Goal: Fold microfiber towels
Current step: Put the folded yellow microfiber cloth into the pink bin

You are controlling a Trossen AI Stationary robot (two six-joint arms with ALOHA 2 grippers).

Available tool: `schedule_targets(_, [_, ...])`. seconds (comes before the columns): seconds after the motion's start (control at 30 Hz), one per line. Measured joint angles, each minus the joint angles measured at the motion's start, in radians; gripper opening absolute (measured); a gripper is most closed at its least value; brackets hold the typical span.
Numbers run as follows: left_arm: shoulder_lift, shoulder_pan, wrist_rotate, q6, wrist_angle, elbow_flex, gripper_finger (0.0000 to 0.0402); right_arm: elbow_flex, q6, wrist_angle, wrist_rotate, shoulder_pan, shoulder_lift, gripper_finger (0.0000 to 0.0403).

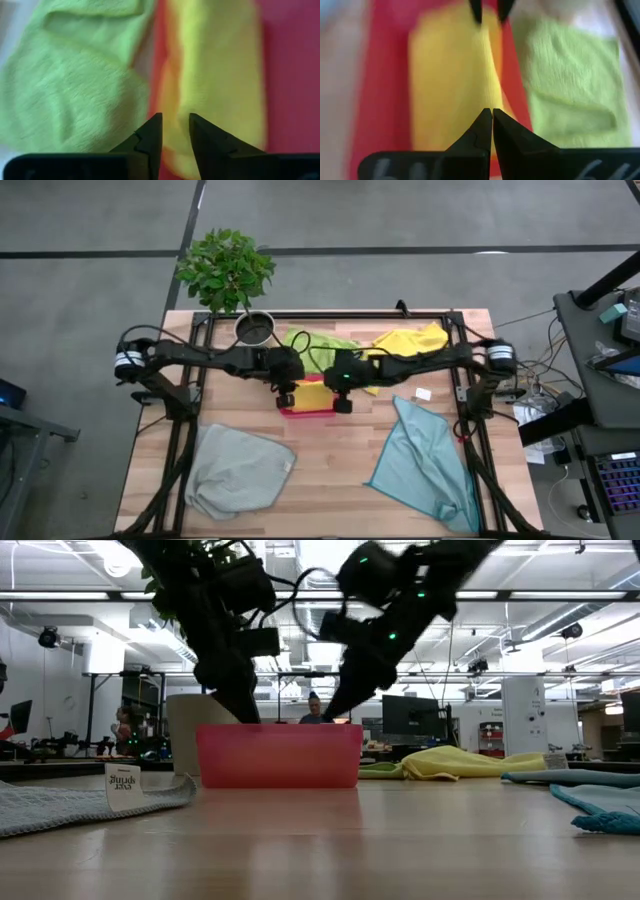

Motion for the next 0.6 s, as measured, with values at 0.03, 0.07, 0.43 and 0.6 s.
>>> schedule_targets(0.03, [0.0, 0.0, -0.016, 0.0, 0.009, -0.007, 0.0077, 0.043, -0.001, -0.065, 0.012, -0.002, 0.026, 0.0009])
schedule_targets(0.07, [0.0, 0.001, -0.026, 0.0, 0.012, -0.012, 0.0072, 0.08, -0.006, -0.112, 0.016, -0.004, 0.049, 0.0009])
schedule_targets(0.43, [0.001, -0.002, -0.053, -0.05, 0.068, -0.079, 0.0036, 0.215, -0.034, -0.285, 0.03, -0.003, 0.169, 0.0009])
schedule_targets(0.6, [0.008, -0.004, -0.053, -0.053, 0.081, -0.079, 0.0035, 0.207, -0.039, -0.285, 0.03, -0.003, 0.17, 0.0008])
